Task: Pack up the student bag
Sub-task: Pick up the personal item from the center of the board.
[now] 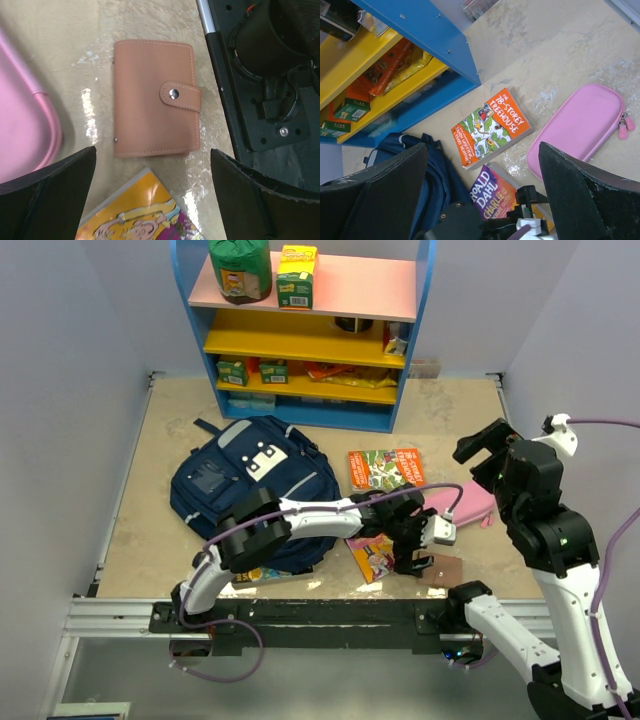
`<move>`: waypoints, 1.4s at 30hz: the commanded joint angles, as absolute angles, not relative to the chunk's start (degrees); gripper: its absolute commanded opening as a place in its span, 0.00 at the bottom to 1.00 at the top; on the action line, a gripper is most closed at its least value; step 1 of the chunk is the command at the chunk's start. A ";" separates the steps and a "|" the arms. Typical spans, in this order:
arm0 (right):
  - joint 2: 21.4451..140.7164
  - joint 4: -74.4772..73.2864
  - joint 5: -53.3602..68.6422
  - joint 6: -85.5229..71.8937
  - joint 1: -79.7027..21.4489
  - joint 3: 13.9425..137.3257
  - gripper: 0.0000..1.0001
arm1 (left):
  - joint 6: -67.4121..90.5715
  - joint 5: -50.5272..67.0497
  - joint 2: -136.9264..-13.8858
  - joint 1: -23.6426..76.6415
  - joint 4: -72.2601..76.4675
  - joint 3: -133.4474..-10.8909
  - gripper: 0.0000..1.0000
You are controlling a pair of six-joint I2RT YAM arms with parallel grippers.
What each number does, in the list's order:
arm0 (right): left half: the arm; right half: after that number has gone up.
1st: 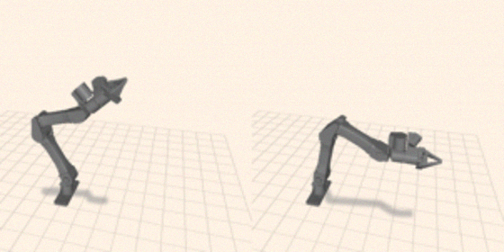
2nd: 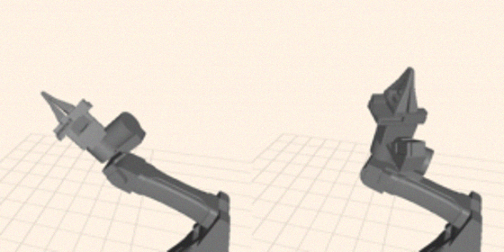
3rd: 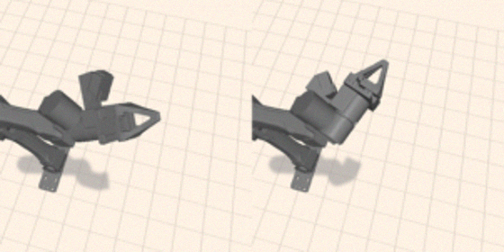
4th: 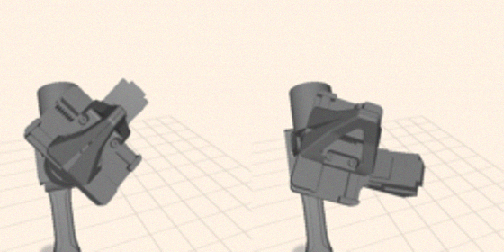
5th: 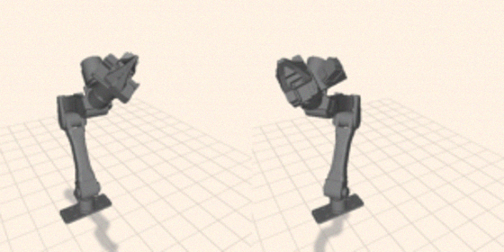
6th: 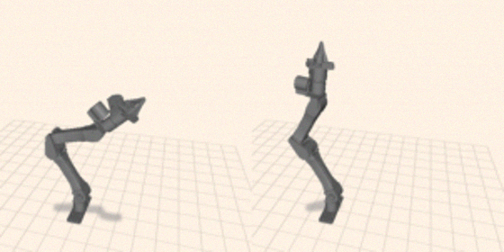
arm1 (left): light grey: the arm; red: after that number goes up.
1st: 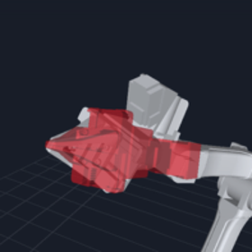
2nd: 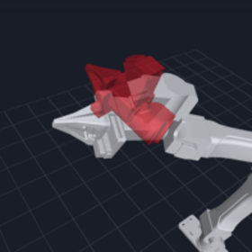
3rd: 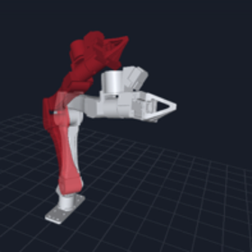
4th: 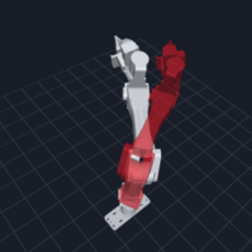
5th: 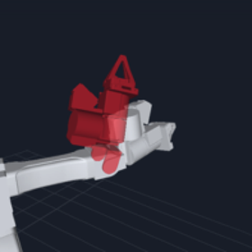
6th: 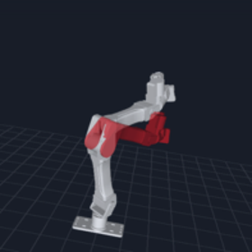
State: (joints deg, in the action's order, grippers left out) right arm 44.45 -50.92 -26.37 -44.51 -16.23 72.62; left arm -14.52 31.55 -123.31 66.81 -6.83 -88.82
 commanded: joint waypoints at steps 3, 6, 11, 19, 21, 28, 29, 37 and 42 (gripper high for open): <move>42.54 -47.72 -24.87 -40.34 -16.26 73.74 0.94 | -13.54 33.31 -128.14 68.47 -4.57 -94.22 1.00; 41.75 -47.55 -23.73 -39.73 -16.17 74.00 0.93 | -13.45 32.26 -129.54 68.47 -4.39 -95.36 1.00; 40.96 -47.11 -21.98 -38.67 -16.26 74.09 0.90 | -14.06 29.80 -130.60 68.47 -4.31 -95.45 1.00; 40.96 -47.02 -20.83 -37.79 -16.17 73.83 0.84 | -16.26 29.80 -132.63 68.64 -3.52 -94.23 0.90; 41.04 -47.28 -21.09 -37.79 -16.26 74.09 0.82 | -17.13 28.75 -132.45 68.99 -2.90 -92.39 0.77; 42.28 -47.02 -21.88 -37.71 -16.17 73.92 0.80 | -20.04 19.25 -130.17 70.40 1.05 -87.54 0.27; 42.54 -46.67 -21.71 -37.62 -16.26 73.83 0.79 | -20.30 18.99 -129.56 70.49 0.88 -87.28 0.23; 44.03 -45.97 -23.38 -36.30 -16.26 74.44 0.79 | -20.75 20.47 -123.84 70.14 -7.71 -91.22 0.01; 45.09 -45.70 -24.87 -35.25 -16.26 74.97 0.80 | -18.55 22.23 -117.52 67.25 -14.32 -96.14 0.00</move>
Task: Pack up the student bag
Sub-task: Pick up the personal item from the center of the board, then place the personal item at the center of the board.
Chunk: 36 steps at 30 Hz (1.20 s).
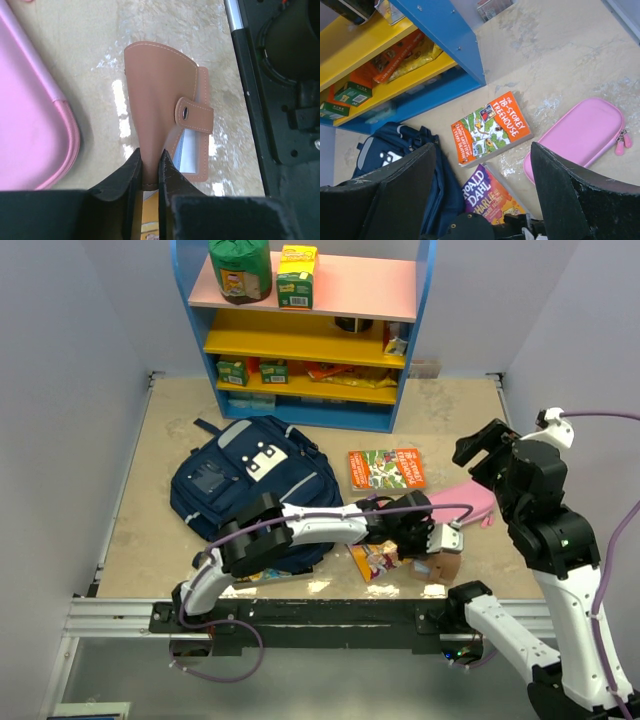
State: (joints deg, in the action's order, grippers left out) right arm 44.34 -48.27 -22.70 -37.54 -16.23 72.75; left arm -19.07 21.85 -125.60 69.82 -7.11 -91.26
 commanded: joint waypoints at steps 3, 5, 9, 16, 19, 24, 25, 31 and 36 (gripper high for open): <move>45.88 -45.00 -24.87 -35.07 -16.26 74.62 0.80 | -17.41 22.15 -112.60 64.88 -18.01 -94.93 0.02; 45.97 -44.39 -24.79 -35.07 -16.26 73.92 0.81 | -16.53 22.15 -108.40 62.33 -18.54 -92.65 0.03; 45.88 -42.63 -24.43 -35.07 -16.17 70.68 0.81 | -15.12 22.32 -102.67 57.93 -16.98 -83.79 0.06; 45.88 -40.96 -23.82 -34.98 -16.17 66.10 0.82 | -10.37 26.45 -97.04 54.32 -12.31 -74.80 0.07; 45.35 -40.52 -22.86 -35.16 -16.17 64.25 0.85 | -10.28 26.19 -96.77 54.32 -10.55 -71.55 0.12; 45.26 -38.06 -17.33 -35.51 -16.17 57.05 0.89 | -11.34 24.79 -98.96 53.88 -7.56 -66.27 0.59; 46.22 -37.53 -16.18 -35.77 -16.17 55.82 0.89 | -11.34 24.79 -99.31 53.44 -7.04 -65.66 0.68; 46.67 -31.83 -5.81 -36.83 -16.26 45.19 0.91 | -12.48 22.85 -95.90 50.45 -6.50 -64.16 1.00; 45.79 -29.18 -0.18 -37.79 -16.78 41.13 0.88 | -12.92 22.59 -92.90 47.12 -10.89 -66.27 1.00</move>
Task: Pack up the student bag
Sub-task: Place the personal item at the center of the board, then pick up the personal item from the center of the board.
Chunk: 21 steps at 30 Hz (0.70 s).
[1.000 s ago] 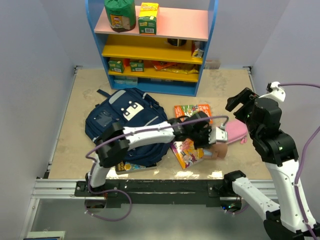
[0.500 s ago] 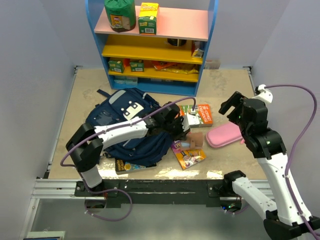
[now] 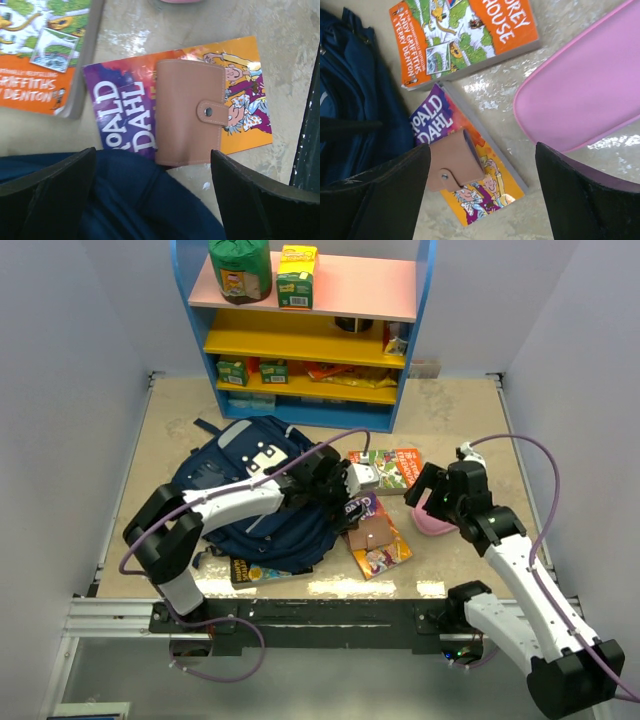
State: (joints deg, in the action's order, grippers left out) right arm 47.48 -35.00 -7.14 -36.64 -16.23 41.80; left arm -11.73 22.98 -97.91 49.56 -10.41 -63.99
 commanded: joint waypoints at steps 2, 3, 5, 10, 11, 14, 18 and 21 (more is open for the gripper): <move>45.53 -28.65 1.04 -38.58 -18.18 39.91 0.87 | -12.48 22.41 -90.97 44.57 -11.51 -65.75 0.95; 45.35 -28.22 1.14 -39.80 -18.89 39.38 0.86 | -12.48 22.85 -89.57 43.69 -12.04 -65.57 0.93; 45.52 -26.37 0.53 -41.30 -21.95 37.37 0.86 | -12.83 23.46 -87.81 41.23 -12.83 -64.26 0.90; 51.58 -22.59 -2.01 -45.08 -29.61 35.07 0.86 | -15.64 22.51 -80.96 40.43 -16.43 -59.96 0.89; 53.16 -22.41 -3.50 -45.26 -31.19 34.98 0.85 | -16.17 21.80 -80.08 40.43 -17.31 -59.16 0.89; 56.33 -21.10 -5.53 -45.79 -32.52 34.37 0.82 | -18.19 18.29 -77.09 40.43 -18.54 -55.91 0.89; 57.39 -19.17 -8.88 -46.23 -32.43 32.96 0.77 | -22.58 16.53 -73.05 40.17 -19.95 -52.39 0.90; 59.85 -17.41 -7.83 -46.58 -32.52 31.91 0.76 | -23.81 15.65 -71.64 39.03 -20.48 -50.72 0.91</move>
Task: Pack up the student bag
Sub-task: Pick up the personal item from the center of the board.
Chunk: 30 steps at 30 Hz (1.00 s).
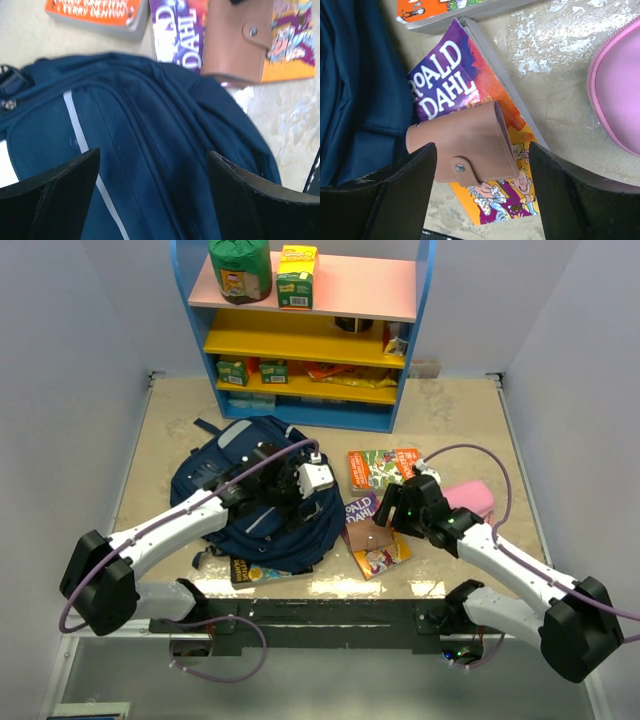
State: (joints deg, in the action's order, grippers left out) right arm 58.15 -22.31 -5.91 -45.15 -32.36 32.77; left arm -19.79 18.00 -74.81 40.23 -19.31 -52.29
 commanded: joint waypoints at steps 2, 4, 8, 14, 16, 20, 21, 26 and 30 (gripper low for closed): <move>61.52 -15.83 -7.04 -47.10 -32.78 30.85 0.76 | -24.17 15.47 -71.19 38.41 -21.00 -49.84 0.90; 62.83 -13.98 -6.51 -47.37 -32.96 29.89 0.75 | -24.52 14.77 -71.02 37.62 -21.45 -49.31 0.86; 64.68 -12.13 -6.33 -47.72 -33.31 28.74 0.73 | -22.24 12.93 -70.23 36.56 -20.92 -48.60 0.82; 64.95 -10.37 -5.89 -49.13 -33.92 26.55 0.59 | -21.18 11.61 -70.14 36.30 -21.10 -47.29 0.80; 64.25 -10.63 -5.98 -49.39 -34.10 26.10 0.51 | -21.53 10.73 -70.05 36.30 -20.40 -46.41 0.79; 62.32 -11.69 -6.59 -49.83 -34.10 25.67 0.41 | -22.15 8.10 -69.96 36.21 -19.16 -44.57 0.78; 61.36 -11.78 -6.59 -50.01 -34.19 25.32 0.39 | -22.32 7.39 -69.79 36.21 -18.20 -44.13 0.78; 59.15 -11.60 -5.80 -50.80 -34.19 24.44 0.11 | -22.15 3.26 -69.52 35.95 -16.17 -42.98 0.73; 56.87 -11.60 -4.31 -51.24 -34.28 24.35 0.00 | -20.13 1.76 -69.43 35.86 -17.05 -44.21 0.69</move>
State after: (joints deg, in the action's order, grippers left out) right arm 59.13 -11.97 -6.13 -50.11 -33.87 24.77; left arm -21.61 7.01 -70.59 36.73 -17.98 -43.48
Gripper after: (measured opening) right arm 0.022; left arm 0.707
